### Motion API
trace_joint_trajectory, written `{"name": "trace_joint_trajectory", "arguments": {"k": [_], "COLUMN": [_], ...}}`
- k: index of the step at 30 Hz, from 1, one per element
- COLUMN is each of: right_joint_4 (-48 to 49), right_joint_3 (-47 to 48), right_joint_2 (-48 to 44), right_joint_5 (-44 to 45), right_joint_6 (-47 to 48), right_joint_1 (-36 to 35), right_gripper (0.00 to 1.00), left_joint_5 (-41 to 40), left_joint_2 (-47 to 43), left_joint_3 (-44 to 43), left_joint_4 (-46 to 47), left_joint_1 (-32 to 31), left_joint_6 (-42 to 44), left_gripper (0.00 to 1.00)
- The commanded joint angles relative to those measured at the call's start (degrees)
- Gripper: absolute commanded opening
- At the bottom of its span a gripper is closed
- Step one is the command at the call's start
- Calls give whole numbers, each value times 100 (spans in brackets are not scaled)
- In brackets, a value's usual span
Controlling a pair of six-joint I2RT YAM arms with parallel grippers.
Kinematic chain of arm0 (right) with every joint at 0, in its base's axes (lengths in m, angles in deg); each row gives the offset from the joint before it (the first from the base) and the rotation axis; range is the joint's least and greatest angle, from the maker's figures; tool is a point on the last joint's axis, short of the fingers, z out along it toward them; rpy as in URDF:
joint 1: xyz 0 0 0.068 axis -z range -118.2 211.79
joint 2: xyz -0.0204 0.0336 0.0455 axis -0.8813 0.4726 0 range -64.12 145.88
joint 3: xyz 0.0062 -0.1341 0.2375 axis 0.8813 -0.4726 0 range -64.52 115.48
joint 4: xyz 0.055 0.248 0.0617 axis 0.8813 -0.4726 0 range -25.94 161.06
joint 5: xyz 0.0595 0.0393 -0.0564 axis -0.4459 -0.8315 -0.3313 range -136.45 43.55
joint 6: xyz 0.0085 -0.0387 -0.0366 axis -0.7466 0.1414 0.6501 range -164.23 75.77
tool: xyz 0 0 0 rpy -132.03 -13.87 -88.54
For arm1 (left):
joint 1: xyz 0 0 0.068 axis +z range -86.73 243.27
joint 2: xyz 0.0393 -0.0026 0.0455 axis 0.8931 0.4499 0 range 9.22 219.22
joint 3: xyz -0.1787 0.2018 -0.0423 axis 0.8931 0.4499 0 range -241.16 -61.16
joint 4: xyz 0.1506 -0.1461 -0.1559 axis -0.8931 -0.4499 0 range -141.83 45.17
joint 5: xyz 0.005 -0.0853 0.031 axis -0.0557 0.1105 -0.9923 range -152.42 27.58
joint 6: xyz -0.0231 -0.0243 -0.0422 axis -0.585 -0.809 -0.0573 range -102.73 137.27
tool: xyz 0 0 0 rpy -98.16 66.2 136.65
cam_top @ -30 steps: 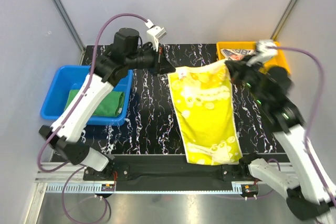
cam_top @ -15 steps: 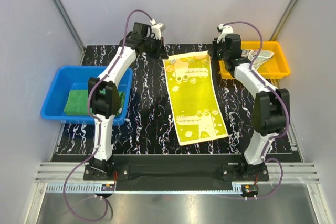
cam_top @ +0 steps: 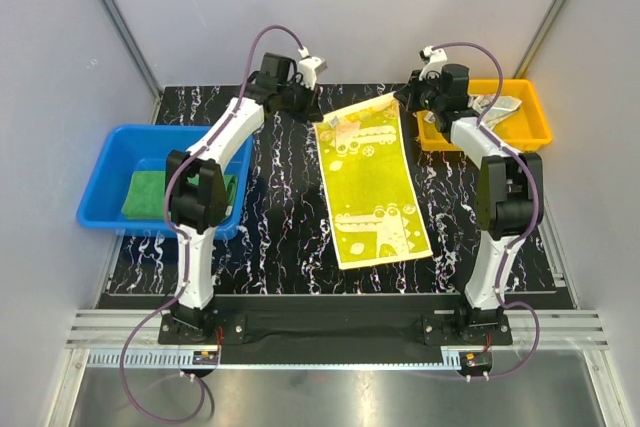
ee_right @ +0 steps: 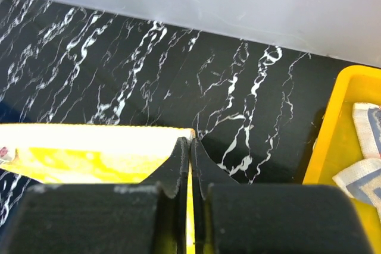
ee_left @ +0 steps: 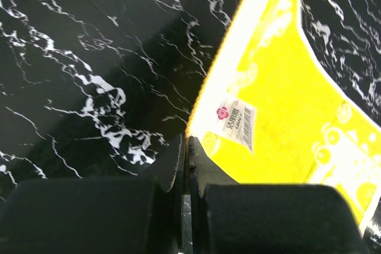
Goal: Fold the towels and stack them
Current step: Fold the towel
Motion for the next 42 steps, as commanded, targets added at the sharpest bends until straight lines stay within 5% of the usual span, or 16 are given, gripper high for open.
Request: {"name": "trace_joint_trajectory", "arguments": {"k": [1,19,42], "right_joint_4": [-150,508,-1159], "right_joint_3": [-69,-4288,-5679], "right_joint_2": [-651,-3508,-5108], "right_joint_5": [-221,1633,2258], "right_joint_6": [492,-481,-2458], "right_joint_1": [128,137,128], "right_gripper": [0,0,0], "left_joint_5": [-384,-165,-877], "left_joint_2": [-972,-2608,-3197], "left_joint_3": [662,3256,4856], "left_joint_4": [243,832,955], "left_joint_1": [-304,-1263,-2336], "left_joint_6": [497,67,-337], "left_gripper": [0,0,0]}}
